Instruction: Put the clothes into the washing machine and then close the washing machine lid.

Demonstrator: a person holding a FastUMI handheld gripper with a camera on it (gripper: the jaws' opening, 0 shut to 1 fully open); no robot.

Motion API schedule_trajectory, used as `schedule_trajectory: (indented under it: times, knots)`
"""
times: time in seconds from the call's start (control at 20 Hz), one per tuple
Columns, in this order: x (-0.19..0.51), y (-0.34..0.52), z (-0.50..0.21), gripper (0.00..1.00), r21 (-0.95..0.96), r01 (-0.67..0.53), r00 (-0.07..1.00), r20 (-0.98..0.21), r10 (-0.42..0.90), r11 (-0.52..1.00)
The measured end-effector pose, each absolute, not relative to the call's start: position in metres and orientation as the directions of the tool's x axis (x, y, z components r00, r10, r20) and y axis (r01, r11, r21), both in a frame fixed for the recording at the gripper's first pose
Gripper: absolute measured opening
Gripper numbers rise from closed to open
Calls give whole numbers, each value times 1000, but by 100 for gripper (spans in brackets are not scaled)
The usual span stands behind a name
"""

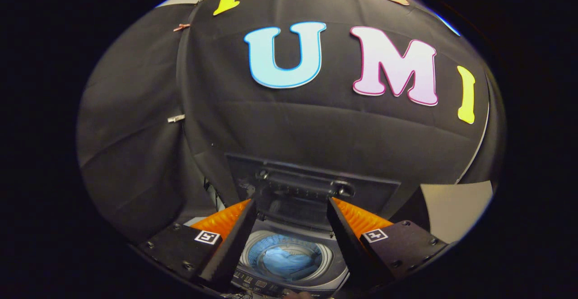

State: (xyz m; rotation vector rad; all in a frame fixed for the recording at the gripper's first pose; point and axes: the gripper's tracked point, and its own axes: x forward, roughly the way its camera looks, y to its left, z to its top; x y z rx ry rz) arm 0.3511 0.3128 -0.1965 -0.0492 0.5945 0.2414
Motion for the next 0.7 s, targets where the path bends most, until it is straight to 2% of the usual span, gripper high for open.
schedule_trajectory:
  times: [0.35, 0.7]
  knots:
    - [405, 296, -172, 99, -9, -196, 828, -538, 161, 980]
    - [456, 286, -209, 99, -19, -156, 793, -598, 114, 988]
